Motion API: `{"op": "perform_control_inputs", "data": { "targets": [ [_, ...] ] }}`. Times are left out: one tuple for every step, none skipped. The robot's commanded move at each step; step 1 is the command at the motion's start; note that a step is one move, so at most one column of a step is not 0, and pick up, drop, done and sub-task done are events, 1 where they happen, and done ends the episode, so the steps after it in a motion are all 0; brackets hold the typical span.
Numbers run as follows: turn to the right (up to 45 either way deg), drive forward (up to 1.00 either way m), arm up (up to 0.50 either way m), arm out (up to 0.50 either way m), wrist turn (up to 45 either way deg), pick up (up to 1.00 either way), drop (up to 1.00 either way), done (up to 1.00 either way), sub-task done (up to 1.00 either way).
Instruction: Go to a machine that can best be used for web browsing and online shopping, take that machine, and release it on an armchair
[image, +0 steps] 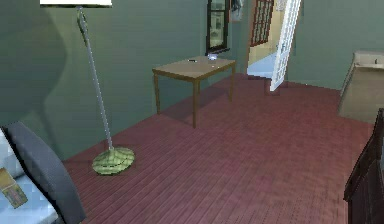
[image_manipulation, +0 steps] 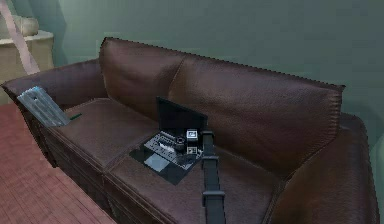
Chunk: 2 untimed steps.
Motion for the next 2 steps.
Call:
{"op": "perform_control_inputs", "data": {
  "targets": [
    [0.0, 0.0, -0.3, 0.0, 0.0, 0.0, 0.0, 0.0, 0.0],
    [0.0, 0.0, 0.0, 0.0, 0.0, 1.0, 0.0, 0.0, 0.0]
  ]
}}
